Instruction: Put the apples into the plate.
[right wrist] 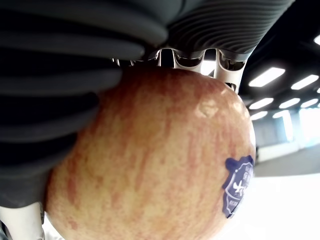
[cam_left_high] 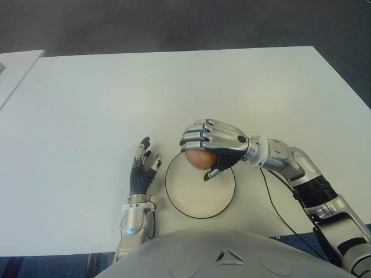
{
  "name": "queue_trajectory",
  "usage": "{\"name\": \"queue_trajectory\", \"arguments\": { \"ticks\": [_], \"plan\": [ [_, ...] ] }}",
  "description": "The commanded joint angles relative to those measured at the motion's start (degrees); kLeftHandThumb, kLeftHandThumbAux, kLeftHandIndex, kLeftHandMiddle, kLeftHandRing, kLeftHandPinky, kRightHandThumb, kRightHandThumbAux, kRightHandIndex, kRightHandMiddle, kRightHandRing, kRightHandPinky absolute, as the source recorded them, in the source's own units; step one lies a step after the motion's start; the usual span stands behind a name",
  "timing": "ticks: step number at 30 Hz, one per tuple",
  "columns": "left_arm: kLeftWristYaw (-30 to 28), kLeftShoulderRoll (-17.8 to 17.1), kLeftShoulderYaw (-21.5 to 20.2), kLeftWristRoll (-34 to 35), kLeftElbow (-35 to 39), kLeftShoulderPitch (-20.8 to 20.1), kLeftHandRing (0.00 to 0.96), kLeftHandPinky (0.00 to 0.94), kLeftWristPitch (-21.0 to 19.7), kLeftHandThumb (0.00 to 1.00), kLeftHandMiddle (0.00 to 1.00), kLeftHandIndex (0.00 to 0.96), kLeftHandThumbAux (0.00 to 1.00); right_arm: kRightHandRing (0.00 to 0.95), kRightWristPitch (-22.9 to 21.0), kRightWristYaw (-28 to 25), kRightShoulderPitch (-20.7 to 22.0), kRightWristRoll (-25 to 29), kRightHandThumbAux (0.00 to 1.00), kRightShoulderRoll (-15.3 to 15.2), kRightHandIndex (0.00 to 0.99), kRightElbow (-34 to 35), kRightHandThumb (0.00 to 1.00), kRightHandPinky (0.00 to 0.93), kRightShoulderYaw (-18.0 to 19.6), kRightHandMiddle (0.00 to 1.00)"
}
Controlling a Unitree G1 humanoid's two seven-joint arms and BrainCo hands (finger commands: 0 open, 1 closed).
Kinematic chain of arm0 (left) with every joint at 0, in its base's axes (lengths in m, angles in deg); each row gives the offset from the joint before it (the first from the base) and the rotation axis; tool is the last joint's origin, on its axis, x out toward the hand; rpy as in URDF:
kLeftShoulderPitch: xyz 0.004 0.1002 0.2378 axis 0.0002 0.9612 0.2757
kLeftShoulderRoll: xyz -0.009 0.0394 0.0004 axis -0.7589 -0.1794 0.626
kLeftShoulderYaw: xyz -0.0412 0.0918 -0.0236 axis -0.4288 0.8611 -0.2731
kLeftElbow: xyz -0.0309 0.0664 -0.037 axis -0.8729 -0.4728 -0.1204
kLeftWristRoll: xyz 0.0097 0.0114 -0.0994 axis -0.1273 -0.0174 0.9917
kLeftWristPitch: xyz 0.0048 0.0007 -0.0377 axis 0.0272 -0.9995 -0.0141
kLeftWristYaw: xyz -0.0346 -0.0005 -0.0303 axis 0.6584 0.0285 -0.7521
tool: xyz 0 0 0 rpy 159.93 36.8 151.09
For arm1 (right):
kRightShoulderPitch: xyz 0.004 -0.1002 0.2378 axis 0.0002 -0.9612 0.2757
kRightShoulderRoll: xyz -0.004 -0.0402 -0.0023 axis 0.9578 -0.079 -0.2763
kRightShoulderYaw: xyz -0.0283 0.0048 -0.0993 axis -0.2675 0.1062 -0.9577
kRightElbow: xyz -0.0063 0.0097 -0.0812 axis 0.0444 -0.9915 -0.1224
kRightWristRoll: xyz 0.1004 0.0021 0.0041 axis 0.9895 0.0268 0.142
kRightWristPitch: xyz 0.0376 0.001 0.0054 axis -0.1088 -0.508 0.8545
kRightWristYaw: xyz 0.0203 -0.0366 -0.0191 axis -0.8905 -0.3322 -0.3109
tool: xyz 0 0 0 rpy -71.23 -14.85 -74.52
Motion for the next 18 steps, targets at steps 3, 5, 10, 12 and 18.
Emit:
{"name": "queue_trajectory", "arguments": {
  "ticks": [3,5,10,12,18],
  "plan": [
    [-0.3,0.1,0.3,0.3,0.5,0.5,0.072,0.088,-1.7,0.133,0.078,0.079,0.647,0.864,0.5,-2.3,-0.6,-1.1,0.709,-1.1,0.441,0.9,0.715,0.870,0.0,0.868],
    [-0.4,0.1,0.3,0.5,0.6,0.4,0.074,0.089,-1.8,0.132,0.080,0.080,0.646,0.862,0.5,-2.6,-0.5,-1.3,0.709,-1.2,0.441,0.7,0.714,0.869,0.1,0.865],
    [-0.3,-0.2,0.4,0.2,0.4,0.3,0.073,0.085,-1.5,0.130,0.081,0.081,0.644,0.864,1.1,-2.7,-0.6,-1.8,0.710,-1.4,0.441,-0.2,0.714,0.872,-0.2,0.868],
    [-0.3,-0.2,0.5,0.2,0.5,0.3,0.073,0.084,-1.5,0.130,0.081,0.081,0.645,0.865,1.2,-2.8,-0.8,-1.8,0.710,-1.5,0.441,-0.4,0.714,0.872,-0.3,0.869],
    [-0.1,0.0,0.4,0.4,0.7,0.5,0.074,0.081,-2.1,0.131,0.080,0.081,0.645,0.863,1.2,-3.6,-1.5,-1.7,0.711,-1.7,0.442,-0.7,0.713,0.870,-0.8,0.863]
  ]
}}
